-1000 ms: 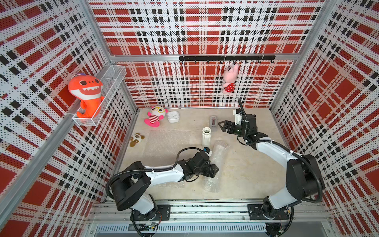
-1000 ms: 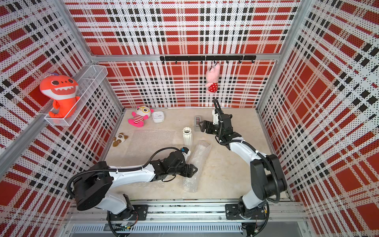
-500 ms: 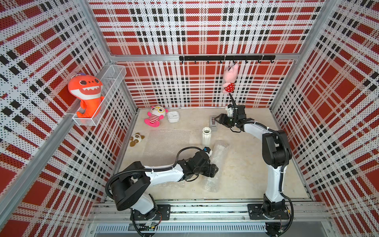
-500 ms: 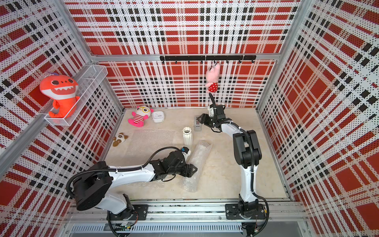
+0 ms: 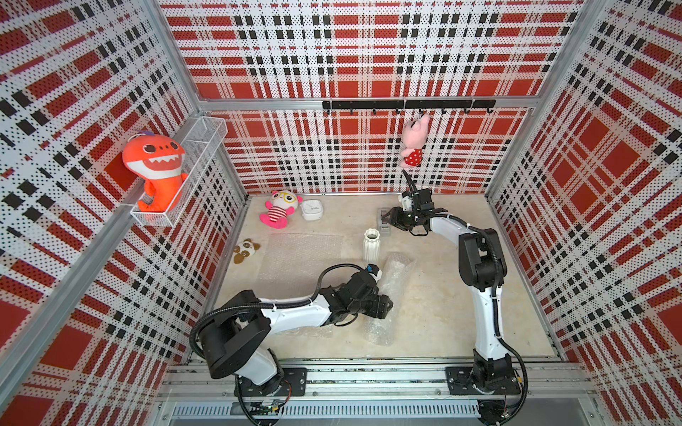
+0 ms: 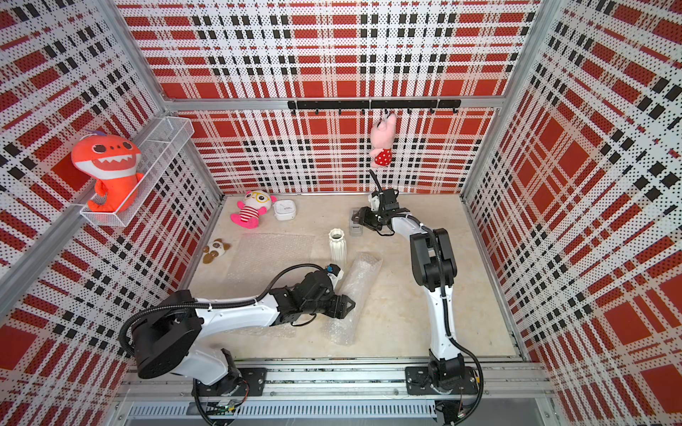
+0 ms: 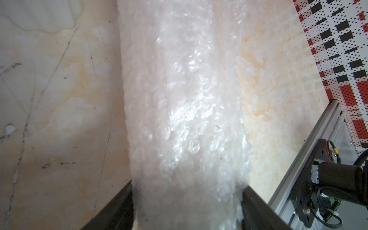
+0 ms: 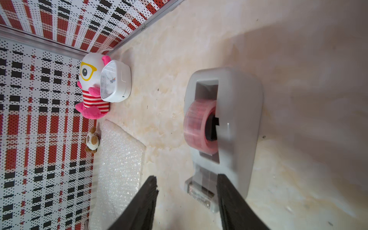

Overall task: Wrap vases in bubble wrap
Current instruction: Tear off the tape using the Tape Cutter.

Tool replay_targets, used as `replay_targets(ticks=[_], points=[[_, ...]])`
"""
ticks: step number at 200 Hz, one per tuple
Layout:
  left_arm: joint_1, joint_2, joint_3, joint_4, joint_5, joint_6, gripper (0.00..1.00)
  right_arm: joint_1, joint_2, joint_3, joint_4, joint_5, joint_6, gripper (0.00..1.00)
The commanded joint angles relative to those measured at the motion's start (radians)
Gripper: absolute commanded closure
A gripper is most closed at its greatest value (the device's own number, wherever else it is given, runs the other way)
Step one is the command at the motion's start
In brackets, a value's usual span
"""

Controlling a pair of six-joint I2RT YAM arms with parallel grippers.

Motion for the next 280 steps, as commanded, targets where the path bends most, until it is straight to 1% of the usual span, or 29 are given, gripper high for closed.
replay_targets(ticks=[1, 47, 65, 95, 144, 171, 198, 241, 261, 280], points=[[0.0, 0.032, 0.006, -0.06, -0.028, 0.011, 0.24, 0.0, 0.035, 0.041, -0.046, -0.019, -0.032, 0.49], [-0.001, 0.031, 0.006, -0.058, -0.03, 0.01, 0.25, 0.017, 0.047, 0.028, -0.029, -0.059, -0.02, 0.51], [-0.001, 0.03, 0.006, -0.057, -0.029, 0.01, 0.25, 0.02, 0.061, 0.035, -0.033, -0.057, -0.022, 0.51], [-0.002, 0.027, 0.0, -0.057, -0.031, 0.005, 0.25, 0.021, 0.09, 0.051, -0.02, -0.092, -0.006, 0.53], [-0.003, 0.021, -0.002, -0.05, -0.031, 0.002, 0.25, 0.02, 0.089, 0.011, 0.061, -0.149, 0.047, 0.55], [-0.003, 0.019, -0.001, -0.05, -0.032, 0.002, 0.25, 0.017, 0.094, 0.009, 0.075, -0.17, 0.053, 0.57], [-0.003, 0.011, -0.003, -0.051, -0.031, 0.0, 0.25, 0.012, 0.081, -0.024, 0.104, -0.187, 0.071, 0.63], [-0.004, 0.008, -0.011, -0.048, -0.033, 0.0, 0.25, 0.002, 0.036, -0.074, 0.107, -0.178, 0.072, 0.69], [-0.004, 0.008, -0.012, -0.043, -0.033, -0.001, 0.25, 0.003, 0.042, -0.076, 0.113, -0.174, 0.067, 0.71], [-0.003, 0.008, -0.011, -0.04, -0.031, -0.001, 0.25, 0.002, 0.072, -0.054, 0.115, -0.195, 0.066, 0.72]])
